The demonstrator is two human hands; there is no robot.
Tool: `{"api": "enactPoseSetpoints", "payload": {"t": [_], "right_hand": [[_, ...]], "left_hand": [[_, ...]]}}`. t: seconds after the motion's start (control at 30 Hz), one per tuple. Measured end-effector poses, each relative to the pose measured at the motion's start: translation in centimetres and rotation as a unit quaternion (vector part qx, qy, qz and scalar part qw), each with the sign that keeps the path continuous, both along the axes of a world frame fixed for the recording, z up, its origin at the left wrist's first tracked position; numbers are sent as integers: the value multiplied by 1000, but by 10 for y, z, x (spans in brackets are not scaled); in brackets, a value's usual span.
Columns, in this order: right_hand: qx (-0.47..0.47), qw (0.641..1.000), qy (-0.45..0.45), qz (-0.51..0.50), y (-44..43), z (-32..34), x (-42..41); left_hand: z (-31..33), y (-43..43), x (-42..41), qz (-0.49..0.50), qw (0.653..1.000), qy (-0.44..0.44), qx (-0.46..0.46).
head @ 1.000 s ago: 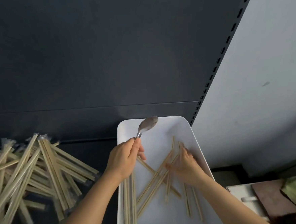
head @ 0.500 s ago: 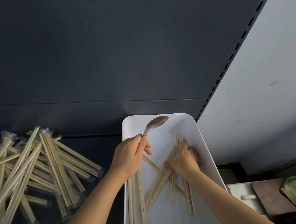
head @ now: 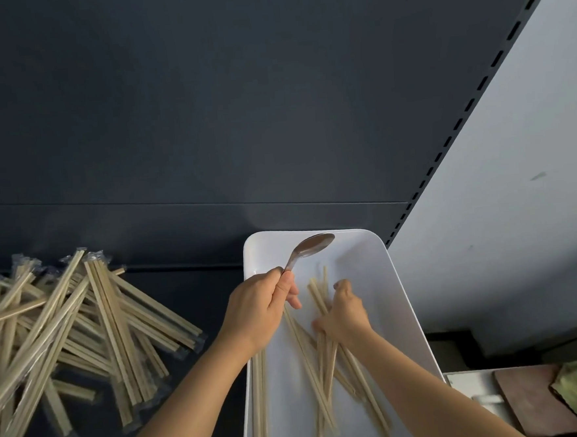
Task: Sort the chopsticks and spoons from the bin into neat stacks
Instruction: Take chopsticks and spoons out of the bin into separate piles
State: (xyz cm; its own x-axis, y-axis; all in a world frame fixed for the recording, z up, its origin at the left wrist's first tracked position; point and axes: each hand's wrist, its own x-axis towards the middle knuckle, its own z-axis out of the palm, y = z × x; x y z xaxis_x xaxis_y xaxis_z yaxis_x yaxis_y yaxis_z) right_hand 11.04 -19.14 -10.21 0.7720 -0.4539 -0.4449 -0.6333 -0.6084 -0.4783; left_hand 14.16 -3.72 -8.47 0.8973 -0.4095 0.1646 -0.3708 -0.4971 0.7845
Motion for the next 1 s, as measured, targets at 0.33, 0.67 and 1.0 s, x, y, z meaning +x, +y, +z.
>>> {"api": "enactPoseSetpoints", "payload": {"t": [0.33,0.67,1.0], "right_hand": [[40,996,-62,-47,-11,17,4],[71,972,-224,9,-36,73,8],[126,931,-315,133,-12,143,34]], "left_hand": [[6,3,-3,-1,999,38,-31],[41,25,-3,167,954,84,-234],[49,92,-45,318,916,106,-219]]}}
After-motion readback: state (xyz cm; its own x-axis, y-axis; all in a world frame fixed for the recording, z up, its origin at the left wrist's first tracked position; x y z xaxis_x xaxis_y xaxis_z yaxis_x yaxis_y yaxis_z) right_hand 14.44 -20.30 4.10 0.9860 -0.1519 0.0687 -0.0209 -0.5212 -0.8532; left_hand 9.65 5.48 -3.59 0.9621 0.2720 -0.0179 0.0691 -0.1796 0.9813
